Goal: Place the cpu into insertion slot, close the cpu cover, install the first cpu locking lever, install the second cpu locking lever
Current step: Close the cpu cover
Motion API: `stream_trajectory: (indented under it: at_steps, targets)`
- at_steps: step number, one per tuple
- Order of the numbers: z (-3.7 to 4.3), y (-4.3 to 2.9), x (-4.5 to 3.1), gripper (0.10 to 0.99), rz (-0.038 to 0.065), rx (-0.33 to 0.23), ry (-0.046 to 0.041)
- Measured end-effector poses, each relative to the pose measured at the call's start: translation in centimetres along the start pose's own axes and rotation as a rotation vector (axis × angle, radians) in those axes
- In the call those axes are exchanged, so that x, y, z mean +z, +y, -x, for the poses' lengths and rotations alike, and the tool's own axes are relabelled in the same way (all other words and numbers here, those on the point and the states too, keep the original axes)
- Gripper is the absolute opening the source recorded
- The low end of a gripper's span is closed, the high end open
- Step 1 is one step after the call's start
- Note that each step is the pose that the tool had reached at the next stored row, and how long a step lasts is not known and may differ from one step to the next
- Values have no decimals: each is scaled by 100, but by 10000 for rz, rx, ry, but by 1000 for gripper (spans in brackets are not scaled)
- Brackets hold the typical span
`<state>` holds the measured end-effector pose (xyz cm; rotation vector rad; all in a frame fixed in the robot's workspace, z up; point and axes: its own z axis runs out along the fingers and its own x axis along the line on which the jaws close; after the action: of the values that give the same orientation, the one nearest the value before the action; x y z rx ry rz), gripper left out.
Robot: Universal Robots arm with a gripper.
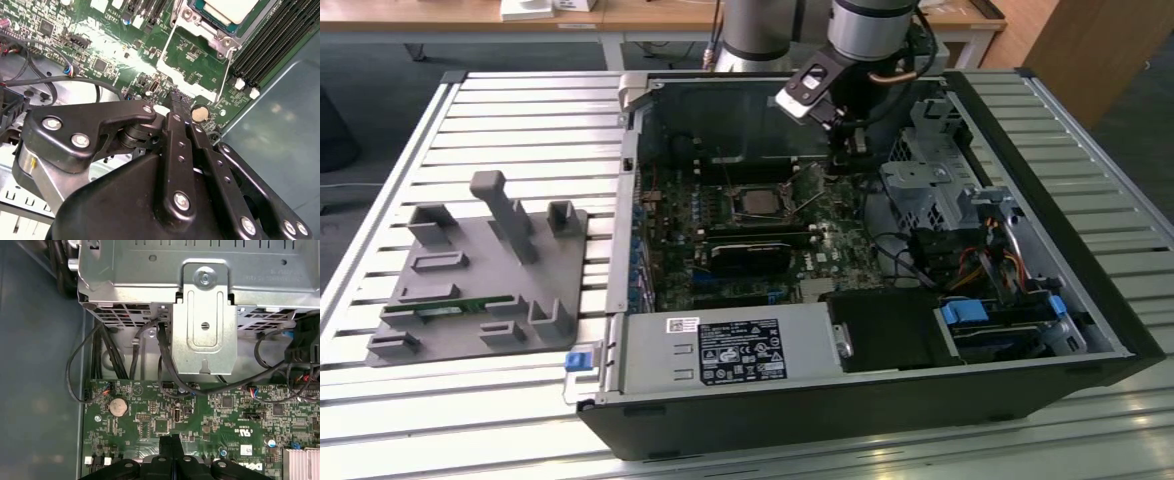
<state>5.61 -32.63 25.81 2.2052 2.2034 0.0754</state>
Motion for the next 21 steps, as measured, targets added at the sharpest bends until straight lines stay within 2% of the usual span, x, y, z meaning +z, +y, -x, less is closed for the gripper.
stream_trajectory:
  at_steps: [6, 12, 21]
  targets:
    - [-39, 37, 35, 106, -18, -20, 3]
    - [-52, 38, 115, 106, -43, -29, 1]
    - [-53, -9, 136, 106, -48, -45, 3]
